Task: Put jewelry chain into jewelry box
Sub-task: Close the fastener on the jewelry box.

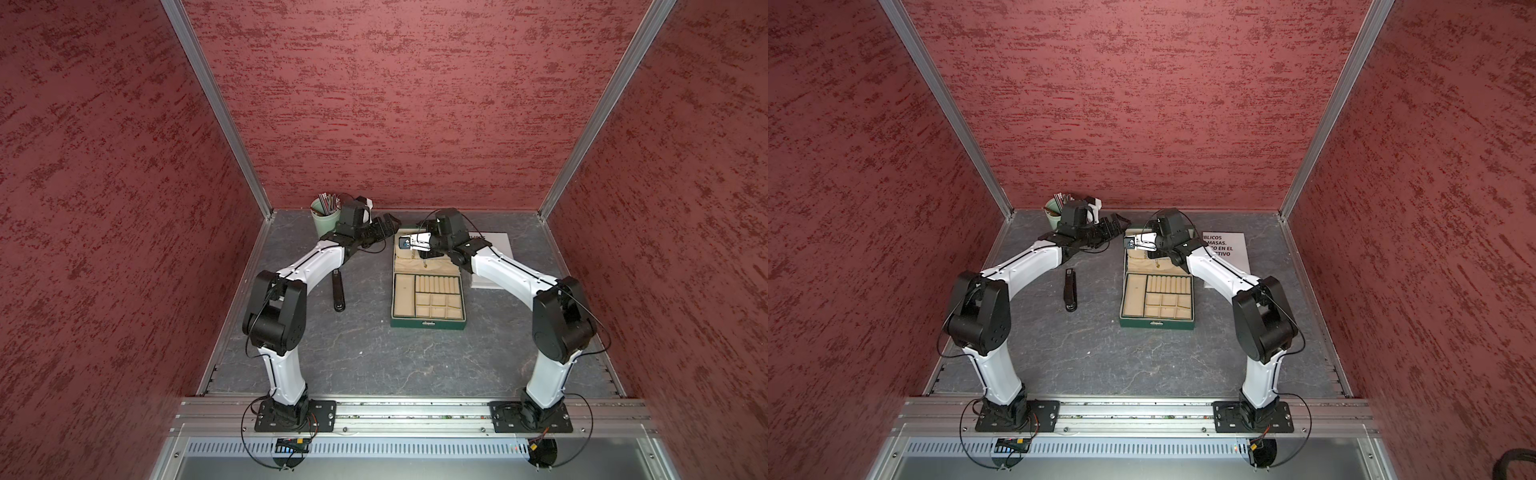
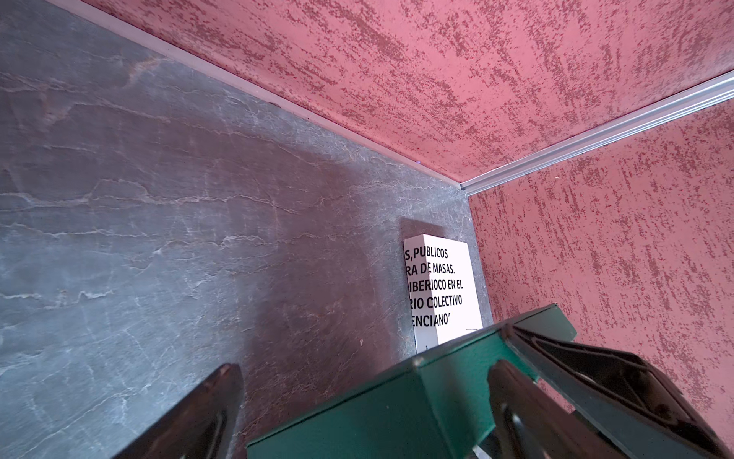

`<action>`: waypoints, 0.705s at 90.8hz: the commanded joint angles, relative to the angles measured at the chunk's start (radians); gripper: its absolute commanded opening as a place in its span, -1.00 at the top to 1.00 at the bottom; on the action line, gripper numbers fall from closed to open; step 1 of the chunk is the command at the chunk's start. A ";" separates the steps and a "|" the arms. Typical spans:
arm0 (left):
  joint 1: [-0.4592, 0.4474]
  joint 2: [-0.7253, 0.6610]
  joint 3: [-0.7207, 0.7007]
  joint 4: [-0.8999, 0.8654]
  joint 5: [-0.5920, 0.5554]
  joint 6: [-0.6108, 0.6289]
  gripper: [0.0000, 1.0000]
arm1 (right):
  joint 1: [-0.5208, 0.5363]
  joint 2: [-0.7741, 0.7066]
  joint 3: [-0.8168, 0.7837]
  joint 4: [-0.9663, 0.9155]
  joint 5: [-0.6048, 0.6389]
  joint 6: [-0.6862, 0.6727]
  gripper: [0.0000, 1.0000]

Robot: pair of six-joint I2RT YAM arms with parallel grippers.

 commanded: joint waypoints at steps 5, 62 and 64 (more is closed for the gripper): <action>0.002 0.015 0.018 -0.004 0.014 0.008 -0.99 | -0.003 -0.037 0.029 0.002 0.009 -0.002 -0.33; 0.002 0.014 0.006 0.003 0.018 0.010 -0.98 | -0.008 -0.031 0.034 -0.011 0.006 -0.005 0.24; 0.002 0.014 0.006 0.003 0.018 0.009 -0.98 | -0.007 -0.030 0.033 -0.011 0.006 -0.005 0.25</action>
